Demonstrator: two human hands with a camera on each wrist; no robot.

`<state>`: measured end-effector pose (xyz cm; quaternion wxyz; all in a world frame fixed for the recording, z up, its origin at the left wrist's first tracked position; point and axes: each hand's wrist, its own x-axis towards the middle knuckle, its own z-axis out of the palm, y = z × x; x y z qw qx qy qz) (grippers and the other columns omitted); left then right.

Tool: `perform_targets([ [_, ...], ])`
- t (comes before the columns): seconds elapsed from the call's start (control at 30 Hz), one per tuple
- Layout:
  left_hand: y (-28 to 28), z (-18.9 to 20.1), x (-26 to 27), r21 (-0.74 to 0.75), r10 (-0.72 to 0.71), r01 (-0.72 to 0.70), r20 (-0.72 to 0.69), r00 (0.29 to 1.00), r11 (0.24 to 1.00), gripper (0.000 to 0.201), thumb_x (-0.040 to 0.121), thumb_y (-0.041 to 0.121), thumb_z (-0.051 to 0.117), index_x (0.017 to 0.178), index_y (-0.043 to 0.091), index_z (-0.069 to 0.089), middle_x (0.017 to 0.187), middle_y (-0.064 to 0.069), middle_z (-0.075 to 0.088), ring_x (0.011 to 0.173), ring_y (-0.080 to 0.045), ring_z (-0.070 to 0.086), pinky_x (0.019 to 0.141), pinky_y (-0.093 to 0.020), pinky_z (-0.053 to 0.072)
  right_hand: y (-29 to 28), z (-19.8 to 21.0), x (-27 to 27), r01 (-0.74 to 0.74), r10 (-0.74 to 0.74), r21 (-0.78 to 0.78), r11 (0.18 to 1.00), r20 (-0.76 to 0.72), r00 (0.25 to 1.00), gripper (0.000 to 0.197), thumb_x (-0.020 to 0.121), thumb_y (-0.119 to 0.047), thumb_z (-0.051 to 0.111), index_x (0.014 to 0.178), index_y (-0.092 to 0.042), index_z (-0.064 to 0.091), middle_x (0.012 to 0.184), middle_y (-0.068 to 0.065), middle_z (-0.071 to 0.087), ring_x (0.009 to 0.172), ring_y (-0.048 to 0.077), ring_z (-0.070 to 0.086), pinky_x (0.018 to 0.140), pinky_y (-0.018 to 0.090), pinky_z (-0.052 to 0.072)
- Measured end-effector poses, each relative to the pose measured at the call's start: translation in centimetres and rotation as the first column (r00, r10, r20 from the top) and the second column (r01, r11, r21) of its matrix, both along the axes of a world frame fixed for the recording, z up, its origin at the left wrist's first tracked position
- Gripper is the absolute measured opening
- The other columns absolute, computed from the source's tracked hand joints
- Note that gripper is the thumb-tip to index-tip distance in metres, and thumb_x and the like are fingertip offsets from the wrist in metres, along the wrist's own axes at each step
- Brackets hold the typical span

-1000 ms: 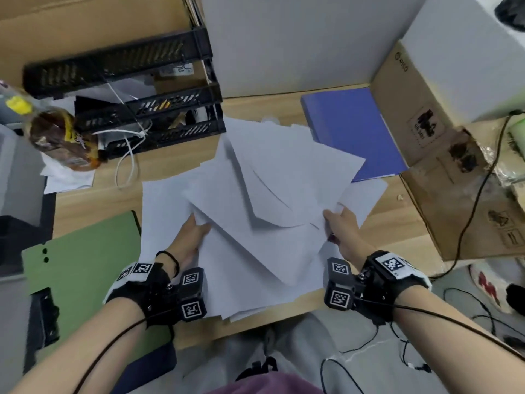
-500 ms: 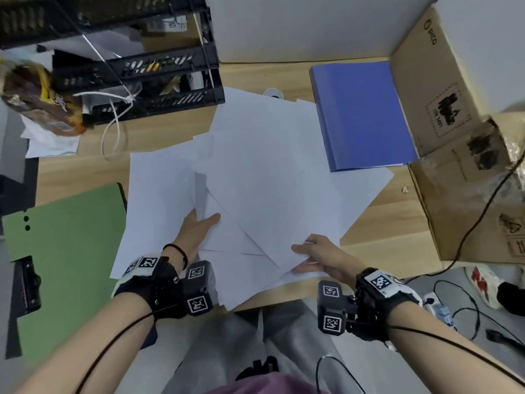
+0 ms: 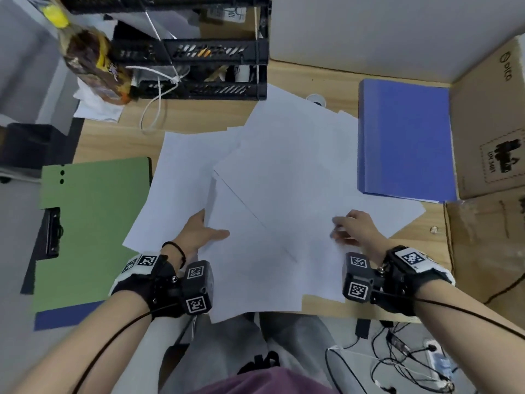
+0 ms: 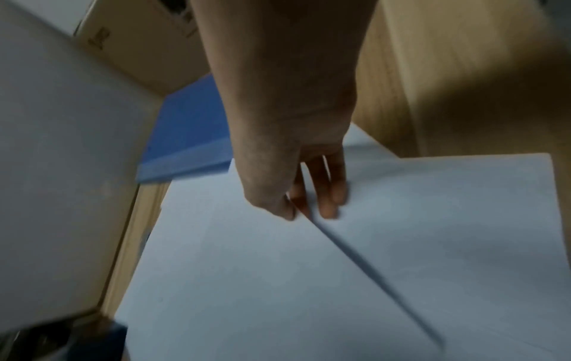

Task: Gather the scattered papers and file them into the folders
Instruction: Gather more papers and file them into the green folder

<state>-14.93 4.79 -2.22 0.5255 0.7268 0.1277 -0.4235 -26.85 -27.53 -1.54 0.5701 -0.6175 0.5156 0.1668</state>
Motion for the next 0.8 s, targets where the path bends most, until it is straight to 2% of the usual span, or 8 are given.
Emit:
perform_targets([
  [0.07,0.0,0.1,-0.1,-0.043,0.108,-0.109,-0.032,0.994,0.993,0.033,0.078,0.008,0.077,0.105,0.019,0.062,0.099,-0.004,0.071,0.088,-0.022,0.069,0.065,-0.027,0.058,1.0,0.5,0.6,-0.081,0.084,0.114,0.990,-0.022,0.996,0.016,0.088,-0.007,0.067,0.089,-0.006,0.051,0.074,0.017,0.068,0.061,0.030,0.068,0.054,0.032,0.059],
  [0.17,-0.5,0.3,0.3,-0.073,0.269,-0.275,-0.082,0.960,0.959,0.024,0.082,0.020,0.074,0.105,0.016,0.066,0.106,-0.010,0.072,0.096,-0.029,0.068,0.087,-0.042,0.055,2.2,1.4,0.6,-0.245,0.265,0.260,0.934,-0.042,0.963,0.025,0.091,-0.021,0.067,0.101,0.001,0.061,0.093,0.008,0.077,0.071,0.025,0.075,0.050,0.023,0.054],
  [0.3,-2.5,0.8,1.0,-0.033,0.260,-0.261,-0.007,0.965,0.965,0.012,0.086,0.026,0.071,0.093,0.023,0.062,0.096,0.002,0.068,0.083,-0.013,0.064,0.065,-0.024,0.049,2.8,2.4,0.0,-0.429,0.463,0.376,0.821,0.000,0.887,0.035,0.095,-0.033,0.061,0.112,-0.003,0.068,0.105,-0.004,0.076,0.085,0.021,0.074,0.062,0.024,0.056],
  [0.37,-3.7,0.7,1.3,-0.015,0.205,-0.204,0.046,0.978,0.979,0.021,0.084,0.027,0.073,0.101,0.019,0.064,0.094,0.005,0.067,0.088,-0.014,0.064,0.066,-0.022,0.048,3.0,2.8,-0.2,-0.472,0.501,0.415,0.778,0.045,0.865,0.034,0.096,-0.033,0.059,0.116,-0.006,0.067,0.109,-0.003,0.075,0.088,0.020,0.072,0.067,0.025,0.056],
  [0.43,-4.6,0.4,1.3,-0.022,0.182,-0.181,0.072,0.981,0.983,0.032,0.083,0.022,0.074,0.112,0.015,0.063,0.095,0.007,0.067,0.092,-0.015,0.064,0.079,-0.028,0.052,3.2,3.0,-0.2,-0.503,0.526,0.419,0.756,0.068,0.848,0.033,0.097,-0.032,0.058,0.119,-0.007,0.065,0.112,0.001,0.074,0.090,0.021,0.071,0.072,0.028,0.058],
  [0.57,-5.8,0.0,1.3,-0.013,0.111,-0.111,0.116,0.987,0.994,0.038,0.087,0.017,0.070,0.122,0.014,0.058,0.104,0.004,0.065,0.101,-0.019,0.061,0.098,-0.036,0.047,2.1,2.2,-1.0,-0.417,0.407,0.309,0.855,0.100,0.908,0.040,0.094,-0.037,0.061,0.125,-0.012,0.059,0.121,0.005,0.067,0.096,0.025,0.067,0.087,0.038,0.058],
  [0.73,-5.3,1.1,1.7,-0.083,0.098,-0.092,0.065,0.993,0.992,0.036,0.086,0.013,0.070,0.120,0.010,0.060,0.103,0.000,0.068,0.100,-0.021,0.064,0.085,-0.031,0.052,-0.1,1.4,-1.0,-0.062,0.025,0.305,0.950,0.124,0.992,0.038,0.098,-0.047,0.049,0.121,-0.019,0.056,0.121,0.002,0.058,0.104,0.020,0.057,0.085,0.037,0.053],
  [0.8,-4.9,2.0,1.7,-0.172,0.076,-0.075,0.003,0.997,0.982,0.039,0.085,0.012,0.071,0.122,0.007,0.060,0.111,-0.009,0.070,0.105,-0.028,0.066,0.089,-0.037,0.053,-0.2,1.5,-0.2,-0.038,-0.002,0.274,0.961,0.146,0.989,0.045,0.095,-0.052,0.051,0.125,-0.019,0.052,0.125,0.000,0.054,0.109,0.017,0.054,0.091,0.036,0.047],
])
